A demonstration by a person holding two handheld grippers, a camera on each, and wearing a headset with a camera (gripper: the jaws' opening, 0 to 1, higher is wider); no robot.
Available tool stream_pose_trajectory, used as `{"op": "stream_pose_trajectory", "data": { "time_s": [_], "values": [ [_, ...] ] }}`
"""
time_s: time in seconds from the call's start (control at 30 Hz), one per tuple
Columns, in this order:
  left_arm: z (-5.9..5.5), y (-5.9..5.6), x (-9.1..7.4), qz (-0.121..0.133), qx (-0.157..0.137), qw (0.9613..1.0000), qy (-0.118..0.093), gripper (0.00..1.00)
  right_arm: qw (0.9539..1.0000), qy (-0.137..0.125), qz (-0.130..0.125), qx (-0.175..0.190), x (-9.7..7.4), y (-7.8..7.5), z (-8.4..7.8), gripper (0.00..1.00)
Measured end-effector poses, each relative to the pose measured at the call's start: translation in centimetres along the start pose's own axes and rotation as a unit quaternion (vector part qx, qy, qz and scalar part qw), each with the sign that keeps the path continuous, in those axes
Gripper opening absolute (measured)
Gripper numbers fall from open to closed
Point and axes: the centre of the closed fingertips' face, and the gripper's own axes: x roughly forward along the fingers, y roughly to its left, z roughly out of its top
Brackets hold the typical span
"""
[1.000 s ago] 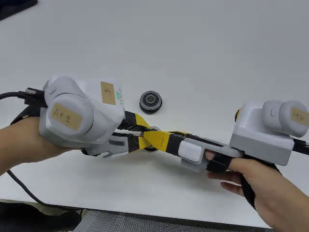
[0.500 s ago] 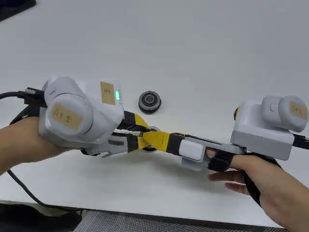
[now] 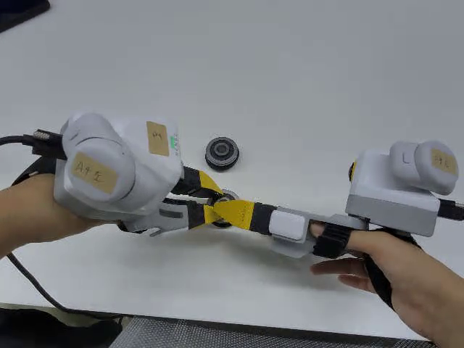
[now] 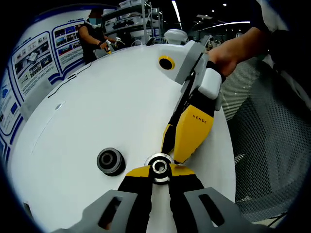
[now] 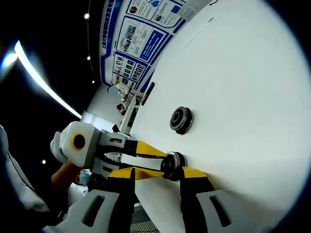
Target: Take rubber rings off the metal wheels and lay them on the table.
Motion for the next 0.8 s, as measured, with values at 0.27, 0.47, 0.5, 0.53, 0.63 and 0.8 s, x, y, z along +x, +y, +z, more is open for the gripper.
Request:
{"op": "stream_pose_trajectory", "data": {
  "time_s": [0.27,0.47,0.5,0.53,0.63,0.8],
  "values": [
    [0.0,-0.1,0.1,-0.004,0.002,1.0000,0.002,0.12,1.0000,-0.004,0.000,-0.002,-0.3,-0.3,-0.1,0.32],
    [0.0,-0.1,0.1,-0.004,0.002,1.0000,0.001,0.12,1.0000,-0.006,-0.001,-0.004,-0.4,-0.5,0.0,0.26],
    [0.0,-0.1,0.1,-0.005,0.002,1.0000,0.002,0.12,1.0000,-0.005,-0.002,-0.005,-0.4,-0.6,0.0,0.25],
    [0.0,-0.1,0.1,-0.005,0.002,1.0000,0.002,0.12,0.9999,-0.005,-0.006,-0.007,-0.4,-0.7,0.0,0.24],
    [0.0,0.0,0.1,-0.005,0.002,1.0000,0.002,0.12,0.9999,-0.006,-0.013,-0.001,-0.3,-1.1,0.0,0.19],
    [-0.1,0.0,0.1,-0.004,0.002,1.0000,0.004,0.12,0.9987,-0.009,-0.049,0.012,-0.3,-2.9,0.1,0.02]
  ]
}}
